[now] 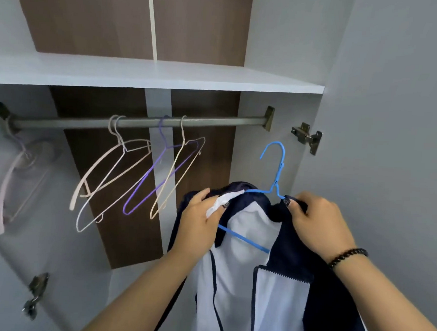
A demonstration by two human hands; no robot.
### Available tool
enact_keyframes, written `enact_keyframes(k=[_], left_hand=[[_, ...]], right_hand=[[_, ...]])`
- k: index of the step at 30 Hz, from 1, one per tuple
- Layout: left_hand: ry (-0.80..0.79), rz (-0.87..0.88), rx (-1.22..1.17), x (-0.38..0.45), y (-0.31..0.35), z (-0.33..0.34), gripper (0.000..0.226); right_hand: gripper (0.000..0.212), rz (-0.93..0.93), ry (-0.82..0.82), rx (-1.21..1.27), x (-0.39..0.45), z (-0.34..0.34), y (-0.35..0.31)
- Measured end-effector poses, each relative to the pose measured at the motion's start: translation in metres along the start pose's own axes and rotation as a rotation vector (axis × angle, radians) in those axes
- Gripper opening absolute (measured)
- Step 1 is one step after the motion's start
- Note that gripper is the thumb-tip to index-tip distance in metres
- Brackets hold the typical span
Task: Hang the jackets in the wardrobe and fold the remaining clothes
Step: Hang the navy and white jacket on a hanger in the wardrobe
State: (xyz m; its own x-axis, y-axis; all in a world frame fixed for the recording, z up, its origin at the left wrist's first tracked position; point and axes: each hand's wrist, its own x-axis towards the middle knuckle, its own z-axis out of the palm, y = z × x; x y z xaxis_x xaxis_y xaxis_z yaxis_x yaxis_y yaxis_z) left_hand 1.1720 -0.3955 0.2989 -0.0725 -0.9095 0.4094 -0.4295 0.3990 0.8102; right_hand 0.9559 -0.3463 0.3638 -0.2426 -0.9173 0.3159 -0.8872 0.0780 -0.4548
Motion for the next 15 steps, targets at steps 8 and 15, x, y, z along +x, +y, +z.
enact_keyframes(k=[8,15], left_hand=[[0.049,-0.151,-0.101,0.065,-0.033,0.017,0.043],[0.007,-0.508,-0.149,0.147,-0.053,0.026,0.050]], right_hand=[[0.032,0.127,0.099,-0.063,0.090,0.040,-0.017],[0.028,0.091,0.097,-0.099,0.188,0.079,-0.027]])
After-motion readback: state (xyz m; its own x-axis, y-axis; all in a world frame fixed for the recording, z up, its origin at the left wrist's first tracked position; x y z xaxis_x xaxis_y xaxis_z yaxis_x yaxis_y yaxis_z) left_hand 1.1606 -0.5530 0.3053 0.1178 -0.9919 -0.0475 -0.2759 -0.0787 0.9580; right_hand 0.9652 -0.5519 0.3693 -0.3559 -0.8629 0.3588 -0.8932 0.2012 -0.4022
